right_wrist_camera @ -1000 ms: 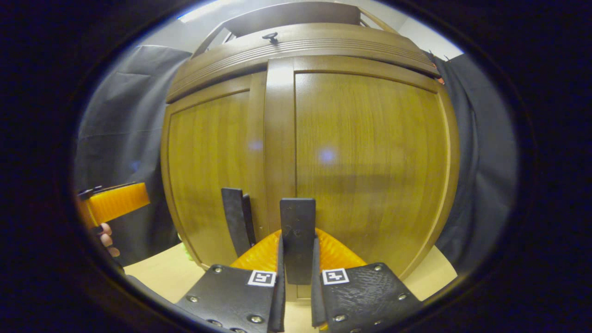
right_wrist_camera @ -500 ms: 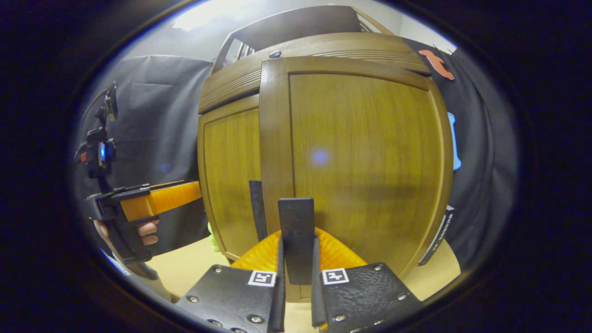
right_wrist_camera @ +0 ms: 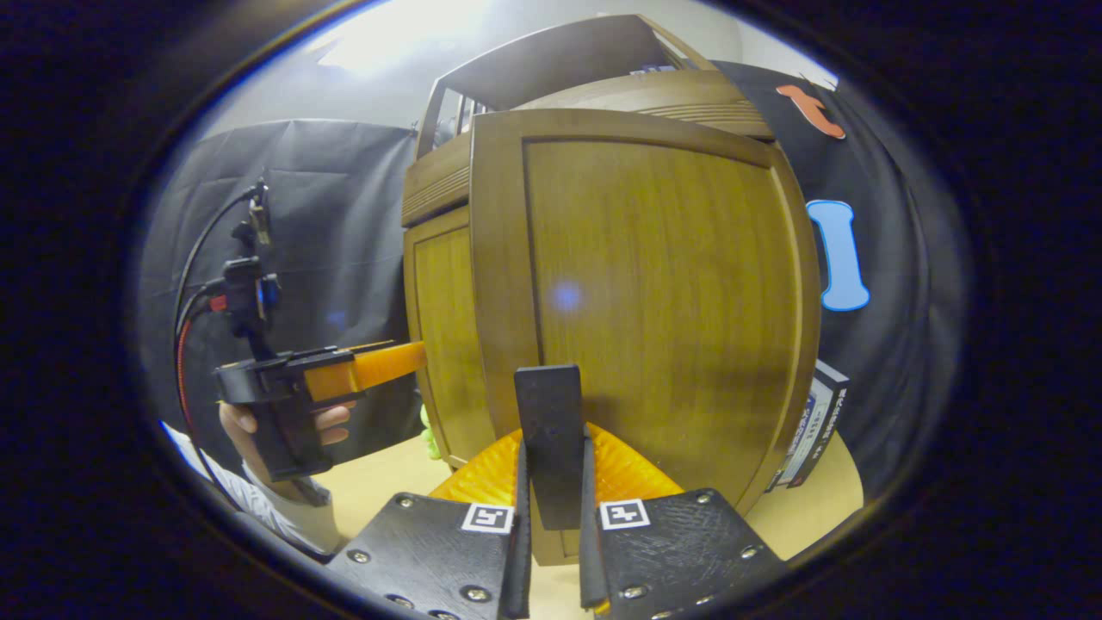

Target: Open the right door of the double-door shoe cabinet with the right hand, and open the left door with the left hand.

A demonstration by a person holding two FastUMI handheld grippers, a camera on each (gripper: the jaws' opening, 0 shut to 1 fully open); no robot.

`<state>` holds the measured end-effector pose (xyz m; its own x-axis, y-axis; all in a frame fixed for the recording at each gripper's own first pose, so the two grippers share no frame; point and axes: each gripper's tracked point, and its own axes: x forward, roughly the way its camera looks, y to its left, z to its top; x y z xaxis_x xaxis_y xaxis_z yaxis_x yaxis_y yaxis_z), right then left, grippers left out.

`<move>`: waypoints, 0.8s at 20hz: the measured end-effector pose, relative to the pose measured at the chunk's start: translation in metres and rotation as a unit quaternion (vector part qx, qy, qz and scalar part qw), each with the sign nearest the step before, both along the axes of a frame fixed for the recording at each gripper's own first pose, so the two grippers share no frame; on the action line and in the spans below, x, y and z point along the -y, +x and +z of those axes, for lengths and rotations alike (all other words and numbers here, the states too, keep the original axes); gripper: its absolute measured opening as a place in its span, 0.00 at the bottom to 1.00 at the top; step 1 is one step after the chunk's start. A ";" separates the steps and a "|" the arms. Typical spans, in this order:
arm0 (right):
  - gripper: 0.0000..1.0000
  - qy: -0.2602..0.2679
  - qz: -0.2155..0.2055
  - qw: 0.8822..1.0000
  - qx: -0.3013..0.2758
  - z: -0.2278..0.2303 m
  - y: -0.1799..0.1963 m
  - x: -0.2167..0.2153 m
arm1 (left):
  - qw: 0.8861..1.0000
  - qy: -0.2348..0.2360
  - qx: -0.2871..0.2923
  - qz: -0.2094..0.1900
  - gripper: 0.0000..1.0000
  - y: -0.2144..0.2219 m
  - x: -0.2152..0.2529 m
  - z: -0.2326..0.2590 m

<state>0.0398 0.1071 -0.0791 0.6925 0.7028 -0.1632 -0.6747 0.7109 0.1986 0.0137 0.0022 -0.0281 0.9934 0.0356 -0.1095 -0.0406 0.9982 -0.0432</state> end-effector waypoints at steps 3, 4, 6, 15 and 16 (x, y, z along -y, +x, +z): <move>0.22 0.010 0.004 1.000 0.015 0.002 -0.020 0.033 | 1.000 0.016 0.002 -0.013 0.92 -0.003 0.013 -0.002; 0.22 0.013 0.005 1.000 0.018 0.003 -0.024 0.043 | 0.999 0.029 0.006 -0.014 0.92 -0.003 0.016 -0.002; 0.22 0.021 0.006 1.000 0.018 0.003 -0.031 0.062 | 0.999 0.050 0.010 -0.018 1.00 -0.001 0.025 -0.002; 0.22 0.017 -0.034 0.999 0.024 0.007 -0.040 0.133 | 0.996 0.072 0.023 -0.051 0.96 -0.002 0.051 -0.001; 0.22 0.014 -0.043 0.999 0.028 0.008 -0.039 0.141 | 0.996 0.068 0.027 -0.052 0.96 -0.002 0.052 0.001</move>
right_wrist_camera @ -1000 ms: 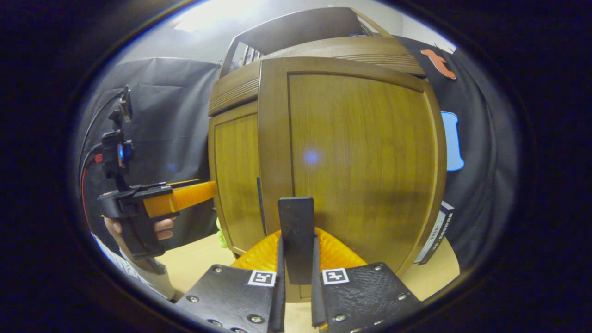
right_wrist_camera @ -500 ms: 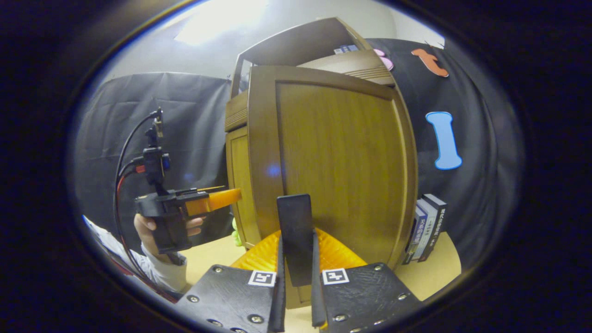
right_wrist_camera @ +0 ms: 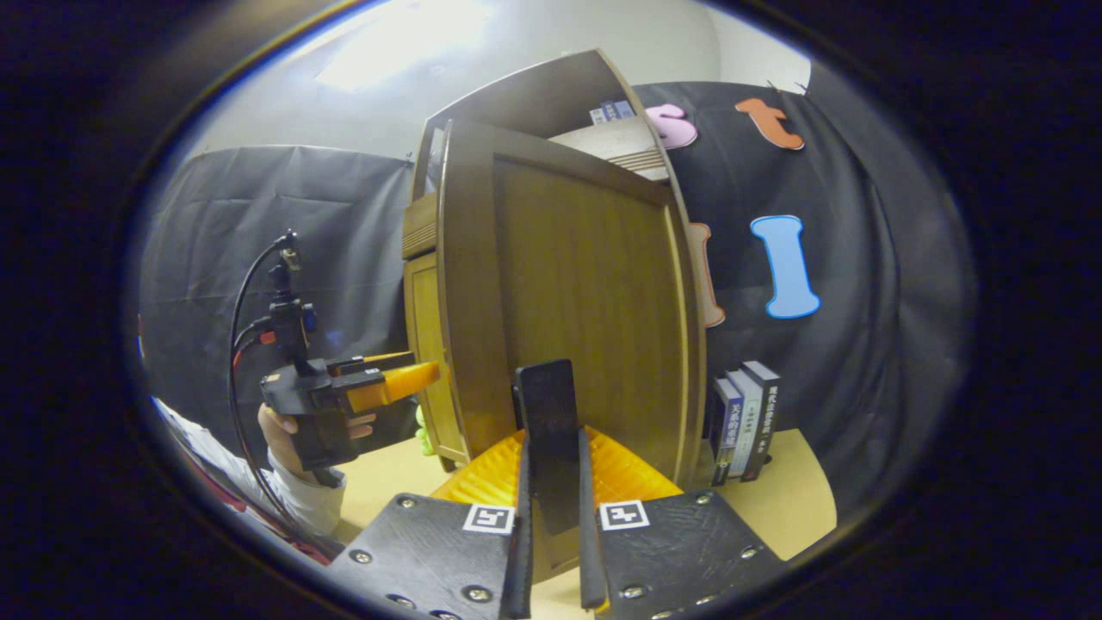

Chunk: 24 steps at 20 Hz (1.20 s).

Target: Open the right door of the double-door shoe cabinet with the right hand, and open the left door with the left hand.

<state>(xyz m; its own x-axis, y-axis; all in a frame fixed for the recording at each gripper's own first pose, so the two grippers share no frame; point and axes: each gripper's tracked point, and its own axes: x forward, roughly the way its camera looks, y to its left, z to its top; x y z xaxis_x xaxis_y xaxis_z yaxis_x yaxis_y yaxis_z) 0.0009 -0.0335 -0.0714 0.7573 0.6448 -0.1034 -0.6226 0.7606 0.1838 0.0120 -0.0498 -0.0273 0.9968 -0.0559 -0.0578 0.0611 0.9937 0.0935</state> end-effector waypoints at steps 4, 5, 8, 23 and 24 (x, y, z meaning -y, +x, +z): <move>0.21 -0.008 -0.037 0.999 0.004 0.000 0.006 0.029 | 1.000 -0.013 0.001 0.002 0.96 0.001 -0.001 0.001; 0.21 -0.012 -0.049 0.999 0.007 0.000 0.010 0.037 | 1.000 -0.013 0.000 0.003 0.95 0.001 -0.002 0.001; 0.21 -0.021 -0.108 0.994 0.008 -0.001 0.029 0.070 | 1.000 -0.016 -0.005 0.010 0.96 0.005 -0.005 -0.004; 0.59 -0.075 -0.244 0.966 0.049 0.007 0.025 0.145 | 0.998 -0.054 0.011 0.036 0.96 0.045 -0.013 0.003; 0.72 -0.082 -0.265 0.959 0.059 0.013 0.018 0.159 | 0.998 -0.058 0.008 0.029 0.96 0.051 -0.008 0.003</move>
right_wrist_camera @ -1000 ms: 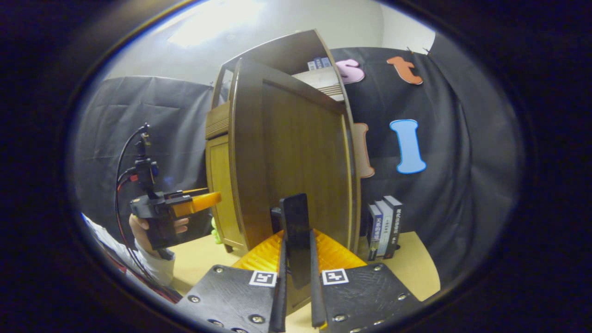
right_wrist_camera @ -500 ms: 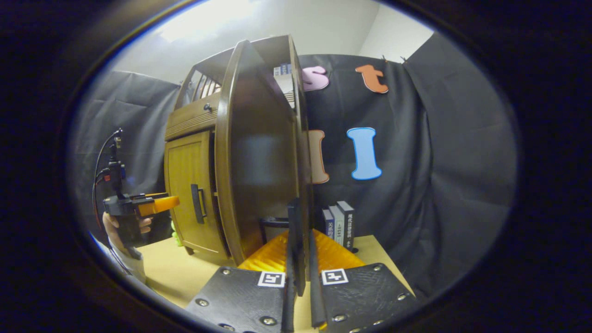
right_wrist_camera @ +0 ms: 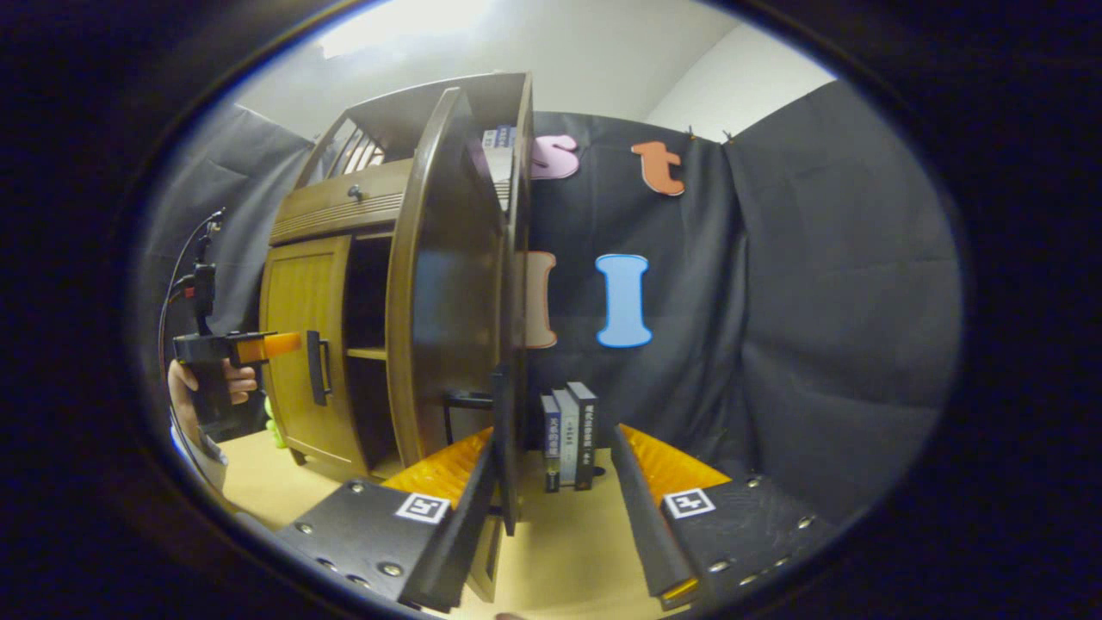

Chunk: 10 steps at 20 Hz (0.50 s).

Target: Open the right door of the double-door shoe cabinet with the right hand, and open the left door with the left hand.

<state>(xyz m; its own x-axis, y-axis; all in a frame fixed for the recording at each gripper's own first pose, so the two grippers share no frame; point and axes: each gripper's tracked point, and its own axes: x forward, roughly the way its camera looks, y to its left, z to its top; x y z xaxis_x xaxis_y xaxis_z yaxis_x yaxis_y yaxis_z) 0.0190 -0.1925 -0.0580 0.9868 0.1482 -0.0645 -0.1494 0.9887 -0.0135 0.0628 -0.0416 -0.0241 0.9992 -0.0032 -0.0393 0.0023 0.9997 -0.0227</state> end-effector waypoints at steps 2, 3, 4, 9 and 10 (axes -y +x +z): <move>0.88 -0.012 -0.023 0.999 0.030 0.017 -0.019 0.014 | 1.000 0.004 -0.016 -0.008 0.91 0.008 0.005 -0.008; 0.94 -0.009 -0.027 0.999 0.038 0.025 -0.032 0.018 | 1.000 0.009 -0.020 -0.008 0.90 0.012 0.007 -0.011; 1.00 -0.002 -0.026 0.999 0.046 0.030 -0.045 0.018 | 1.000 0.016 -0.025 -0.008 0.90 0.017 0.009 -0.013; 1.00 0.032 -0.029 0.997 0.067 0.052 -0.114 0.017 | 0.999 0.029 -0.041 0.017 0.90 0.032 0.007 -0.025; 1.00 0.036 -0.029 0.996 0.072 0.057 -0.126 0.014 | 0.998 0.031 -0.047 0.025 0.95 0.034 0.004 -0.029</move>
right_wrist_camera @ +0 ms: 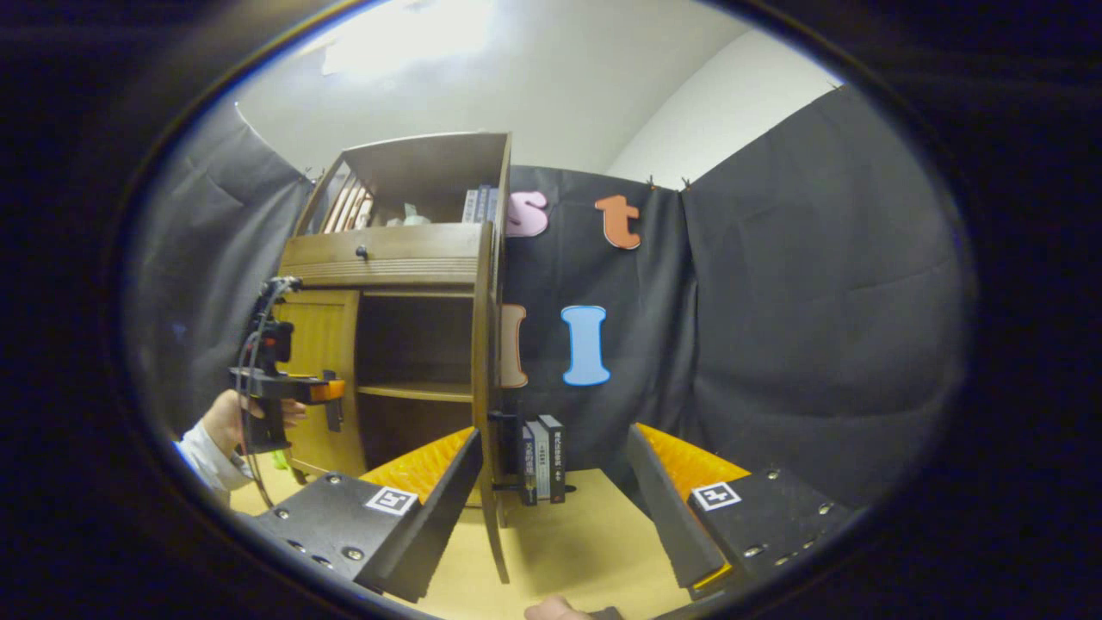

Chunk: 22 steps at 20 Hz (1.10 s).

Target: Open the right door of the double-door shoe cabinet with the right hand, and open the left door with the left hand.

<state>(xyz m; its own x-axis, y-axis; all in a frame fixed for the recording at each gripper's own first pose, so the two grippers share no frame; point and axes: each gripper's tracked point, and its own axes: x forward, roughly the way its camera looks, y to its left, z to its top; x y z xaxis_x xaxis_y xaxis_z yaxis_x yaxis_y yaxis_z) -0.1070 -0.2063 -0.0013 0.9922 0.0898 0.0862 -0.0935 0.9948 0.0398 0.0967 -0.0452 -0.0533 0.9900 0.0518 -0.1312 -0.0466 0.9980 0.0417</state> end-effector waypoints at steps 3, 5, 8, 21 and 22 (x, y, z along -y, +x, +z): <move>0.98 0.014 0.015 1.000 0.003 0.005 -0.026 -0.016 | 1.000 -0.006 -0.010 0.010 0.94 0.008 -0.006 -0.014; 1.00 0.013 0.016 1.000 -0.004 0.002 -0.036 -0.020 | 0.999 -0.004 -0.031 0.004 0.81 0.014 -0.007 -0.027; 1.00 -0.001 -0.004 1.000 -0.010 -0.002 -0.044 -0.023 | 0.999 0.001 -0.046 0.003 0.48 0.021 -0.009 -0.036; 1.00 -0.014 0.007 0.998 -0.056 -0.046 -0.033 -0.059 | 0.998 -0.027 -0.016 -0.057 0.33 -0.037 -0.009 -0.025; 1.00 -0.013 0.008 0.998 -0.058 -0.047 -0.032 -0.060 | 0.998 -0.026 -0.016 -0.061 0.33 -0.043 -0.010 -0.025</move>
